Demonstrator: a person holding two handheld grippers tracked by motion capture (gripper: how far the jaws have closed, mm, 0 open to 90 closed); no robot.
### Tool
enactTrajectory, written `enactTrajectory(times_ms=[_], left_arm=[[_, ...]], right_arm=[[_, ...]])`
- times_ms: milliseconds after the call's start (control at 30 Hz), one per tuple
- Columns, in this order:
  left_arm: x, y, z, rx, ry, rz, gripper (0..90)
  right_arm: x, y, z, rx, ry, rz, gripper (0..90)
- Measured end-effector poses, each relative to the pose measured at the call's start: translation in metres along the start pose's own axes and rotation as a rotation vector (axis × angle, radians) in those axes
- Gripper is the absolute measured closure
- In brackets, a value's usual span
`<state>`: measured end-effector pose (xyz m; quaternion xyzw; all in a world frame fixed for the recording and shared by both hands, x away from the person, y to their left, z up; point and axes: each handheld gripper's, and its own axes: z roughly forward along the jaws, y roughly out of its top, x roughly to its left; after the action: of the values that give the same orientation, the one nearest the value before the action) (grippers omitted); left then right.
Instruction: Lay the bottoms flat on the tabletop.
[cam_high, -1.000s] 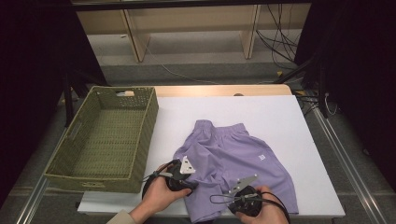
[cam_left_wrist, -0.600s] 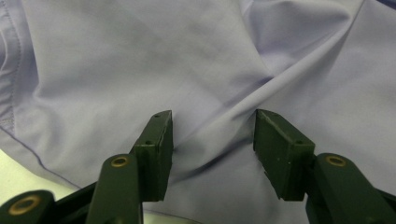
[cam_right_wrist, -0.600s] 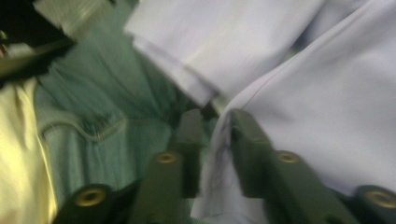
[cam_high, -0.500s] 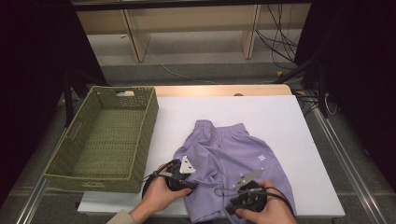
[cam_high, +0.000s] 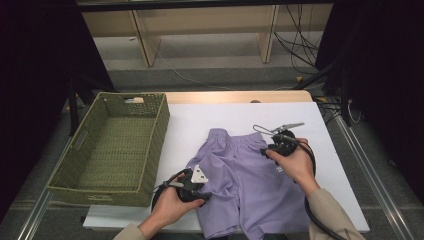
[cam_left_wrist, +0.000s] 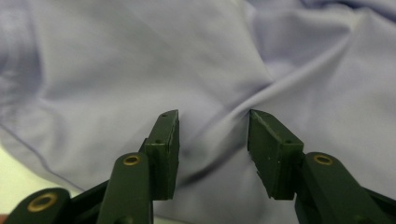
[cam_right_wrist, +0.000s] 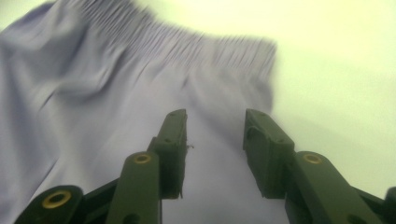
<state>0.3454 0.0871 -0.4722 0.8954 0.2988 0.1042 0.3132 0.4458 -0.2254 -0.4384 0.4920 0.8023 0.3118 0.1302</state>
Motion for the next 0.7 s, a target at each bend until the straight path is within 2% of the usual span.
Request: enactTrajectory(times_ms=[167, 300, 400, 500, 567, 633, 700], left_arm=[[0.027, 0.024, -0.005, -0.095, 0.099, -0.068, 51.8], [0.056, 0.045, 0.005, -0.123, 0.188, -0.146, 45.1], [0.072, 0.055, 0.017, -0.112, 0.181, -0.211, 44.5], [0.080, 0.060, 0.033, -0.065, 0.171, -0.219, 40.6], [0.084, 0.061, 0.042, -0.035, 0.156, -0.240, 39.9], [0.087, 0.062, 0.050, -0.009, 0.151, -0.240, 39.7], [0.089, 0.063, 0.056, 0.010, 0.143, -0.242, 43.5]], right_arm=[[-0.012, 0.021, 0.026, 0.018, -0.030, 0.035, 60.4], [-0.018, 0.024, 0.042, 0.040, -0.045, 0.061, 60.2], [-0.018, 0.023, 0.049, 0.047, -0.044, 0.064, 60.2], [-0.017, 0.022, 0.054, 0.067, -0.047, 0.058, 60.2], [-0.016, 0.021, 0.057, 0.071, -0.053, 0.060, 60.9], [-0.016, 0.020, 0.059, 0.071, -0.069, 0.043, 63.9], [-0.015, 0.020, 0.059, 0.076, -0.074, 0.031, 73.1]])
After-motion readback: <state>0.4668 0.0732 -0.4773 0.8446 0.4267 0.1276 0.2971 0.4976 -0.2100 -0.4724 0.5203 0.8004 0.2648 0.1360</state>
